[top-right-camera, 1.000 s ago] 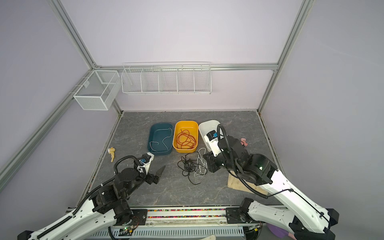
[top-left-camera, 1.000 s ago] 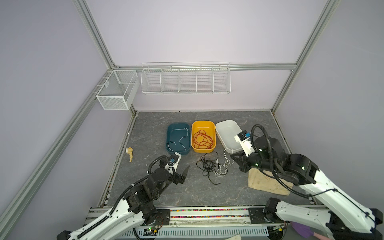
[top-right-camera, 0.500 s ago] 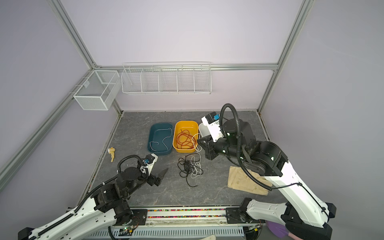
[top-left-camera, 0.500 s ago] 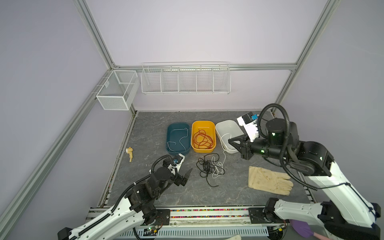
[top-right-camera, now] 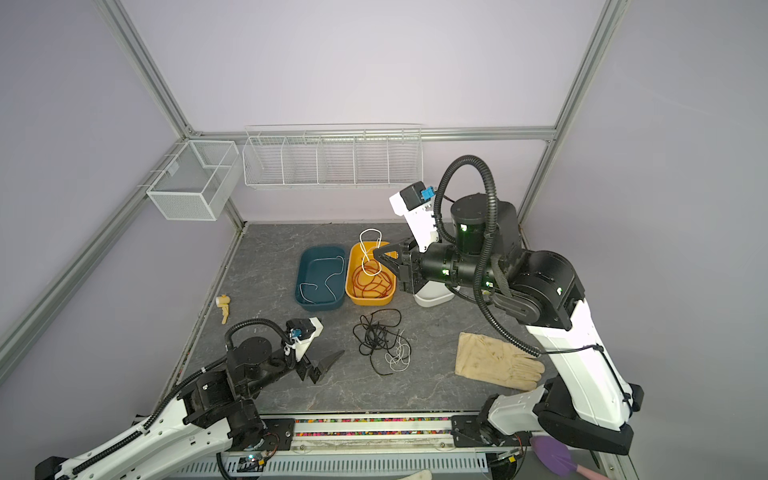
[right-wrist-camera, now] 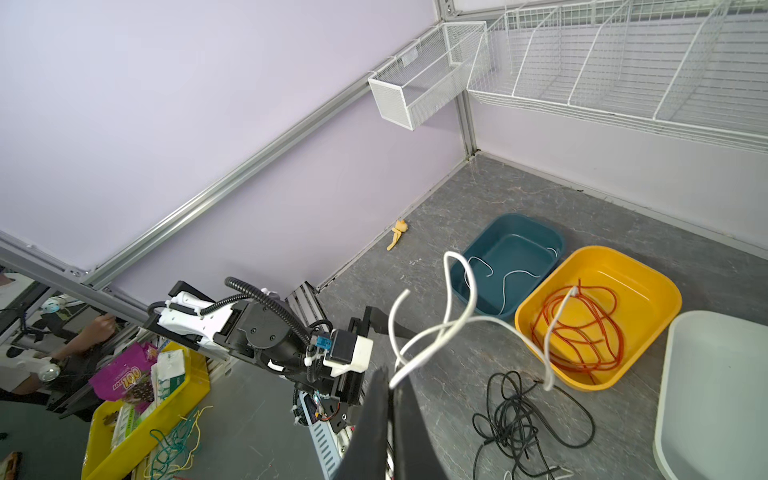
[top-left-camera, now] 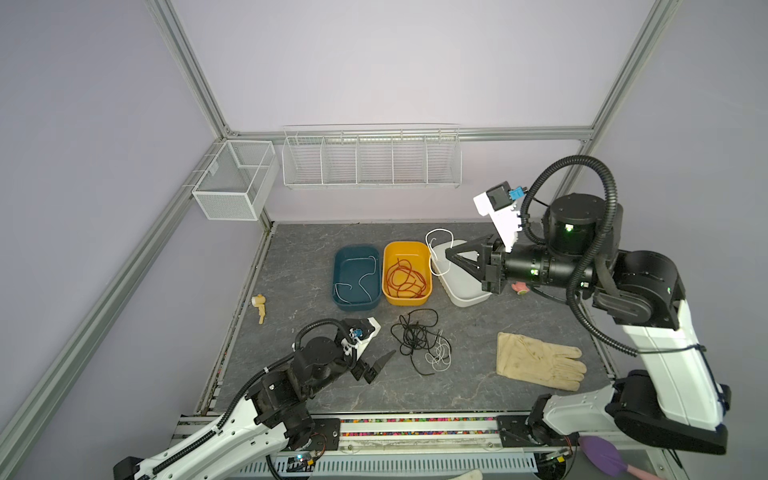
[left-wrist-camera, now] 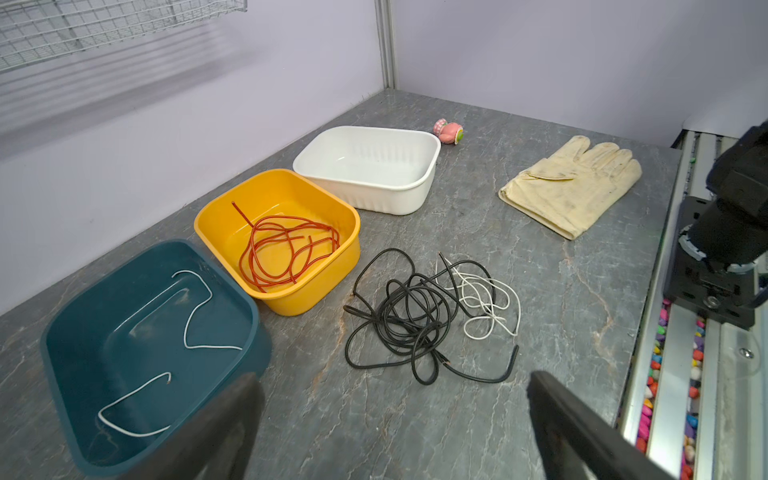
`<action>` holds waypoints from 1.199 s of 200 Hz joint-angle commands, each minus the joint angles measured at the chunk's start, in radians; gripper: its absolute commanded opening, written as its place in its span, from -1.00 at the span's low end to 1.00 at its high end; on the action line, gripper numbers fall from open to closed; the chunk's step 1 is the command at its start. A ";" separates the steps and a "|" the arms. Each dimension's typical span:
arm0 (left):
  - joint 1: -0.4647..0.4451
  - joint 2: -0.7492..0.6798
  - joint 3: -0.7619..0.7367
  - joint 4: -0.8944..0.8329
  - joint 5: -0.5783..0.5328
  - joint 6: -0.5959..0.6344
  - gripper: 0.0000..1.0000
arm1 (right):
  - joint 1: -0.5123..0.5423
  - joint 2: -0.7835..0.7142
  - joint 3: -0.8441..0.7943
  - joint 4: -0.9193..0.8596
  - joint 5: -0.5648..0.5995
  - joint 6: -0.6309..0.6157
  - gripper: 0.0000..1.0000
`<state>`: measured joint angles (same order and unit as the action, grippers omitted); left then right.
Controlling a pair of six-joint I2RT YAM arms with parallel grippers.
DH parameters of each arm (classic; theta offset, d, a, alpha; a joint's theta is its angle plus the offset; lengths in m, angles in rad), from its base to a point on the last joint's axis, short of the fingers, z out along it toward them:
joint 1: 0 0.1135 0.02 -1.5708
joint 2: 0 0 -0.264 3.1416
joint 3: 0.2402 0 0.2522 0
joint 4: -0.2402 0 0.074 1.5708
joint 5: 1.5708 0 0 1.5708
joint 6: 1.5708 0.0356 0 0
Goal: Untangle the cables
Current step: 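Lift the white cable up toward the teal tub with the right gripper, then carry the white cable over the teal tub with the right gripper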
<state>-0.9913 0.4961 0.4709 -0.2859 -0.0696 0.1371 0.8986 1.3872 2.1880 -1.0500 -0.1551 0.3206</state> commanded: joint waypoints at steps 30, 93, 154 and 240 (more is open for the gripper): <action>-0.004 -0.091 -0.032 0.038 -0.099 0.064 0.99 | -0.010 0.064 0.061 -0.039 -0.056 -0.042 -0.86; -0.004 -0.105 -0.063 0.048 -0.159 0.073 0.99 | -0.039 0.146 0.045 0.011 -0.110 -0.037 -0.86; -0.004 -0.123 -0.082 0.054 -0.168 0.079 0.99 | -0.070 0.179 -0.001 0.056 -0.137 -0.034 -0.86; -0.004 -0.138 -0.097 0.061 -0.157 0.092 0.99 | -0.105 0.203 -0.088 0.152 -0.158 -0.030 -0.86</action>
<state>-0.9913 0.3664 0.3866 -0.2367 -0.2348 0.2115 0.8043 1.5826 2.1300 -0.9695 -0.2916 0.3050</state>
